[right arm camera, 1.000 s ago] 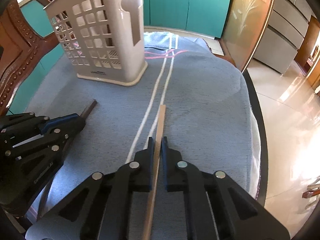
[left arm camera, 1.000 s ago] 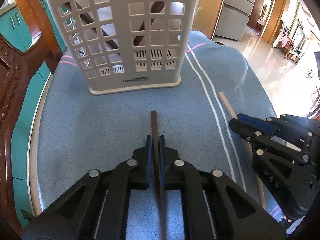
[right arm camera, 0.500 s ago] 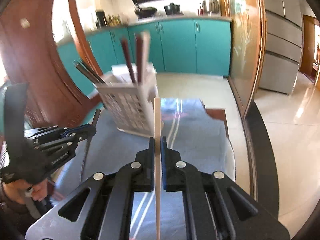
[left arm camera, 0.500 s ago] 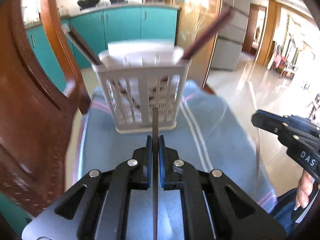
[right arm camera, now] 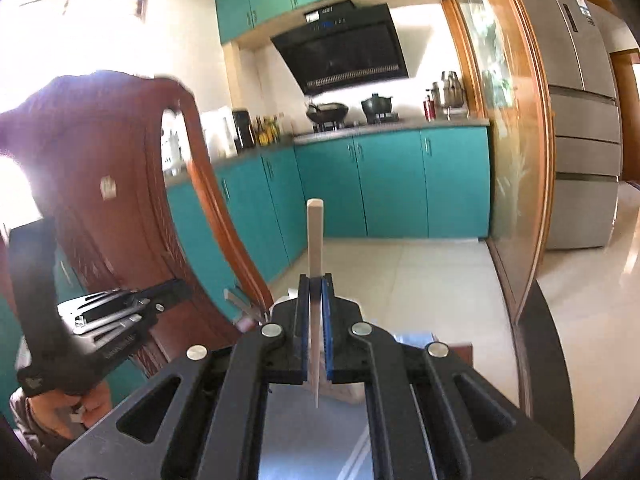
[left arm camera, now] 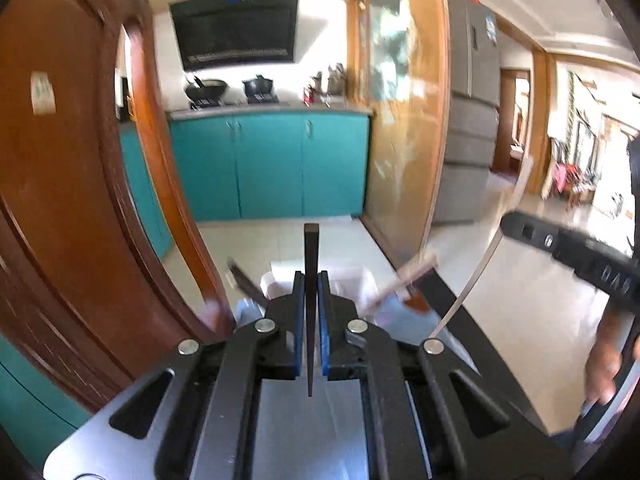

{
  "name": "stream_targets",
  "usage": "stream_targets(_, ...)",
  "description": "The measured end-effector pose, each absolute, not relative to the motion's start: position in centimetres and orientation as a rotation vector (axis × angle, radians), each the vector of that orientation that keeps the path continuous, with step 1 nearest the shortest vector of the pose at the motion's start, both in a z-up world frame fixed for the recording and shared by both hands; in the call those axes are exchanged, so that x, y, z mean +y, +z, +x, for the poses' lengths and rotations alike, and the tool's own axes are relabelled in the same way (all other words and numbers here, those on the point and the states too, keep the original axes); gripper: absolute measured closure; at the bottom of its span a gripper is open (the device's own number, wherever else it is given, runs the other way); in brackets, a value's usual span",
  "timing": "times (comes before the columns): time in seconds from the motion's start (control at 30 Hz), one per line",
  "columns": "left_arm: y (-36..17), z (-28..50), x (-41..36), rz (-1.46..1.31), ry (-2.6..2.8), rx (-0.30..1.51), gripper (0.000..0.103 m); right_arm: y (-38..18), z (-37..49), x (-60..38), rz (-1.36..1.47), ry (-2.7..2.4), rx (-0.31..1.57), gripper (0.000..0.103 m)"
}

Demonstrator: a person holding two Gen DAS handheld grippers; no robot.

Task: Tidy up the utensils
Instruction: 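Lift both held chopsticks over the basket and lower them in, then open both tools to release the chopsticks into the basket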

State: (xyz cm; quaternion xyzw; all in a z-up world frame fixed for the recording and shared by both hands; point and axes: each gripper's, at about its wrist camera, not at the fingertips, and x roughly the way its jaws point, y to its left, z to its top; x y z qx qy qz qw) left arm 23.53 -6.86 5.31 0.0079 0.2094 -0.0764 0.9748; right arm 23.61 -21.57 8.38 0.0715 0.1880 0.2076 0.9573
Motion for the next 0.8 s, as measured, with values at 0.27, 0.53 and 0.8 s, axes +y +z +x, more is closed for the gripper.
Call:
stream_targets(0.27, 12.5, 27.0, -5.1, -0.114, -0.029, 0.297, 0.096, 8.7, 27.0, -22.0, 0.289, 0.352, 0.255, 0.096)
stream_targets(0.53, 7.1, 32.7, -7.0, -0.106, 0.019, 0.364, 0.096, 5.1, 30.4, -19.8, 0.213, 0.331, 0.317, 0.097)
stream_targets(0.8, 3.2, 33.9, -7.2, -0.092, 0.020, 0.433, 0.096, 2.9, 30.6, -17.4, 0.109, 0.314, 0.355, 0.097)
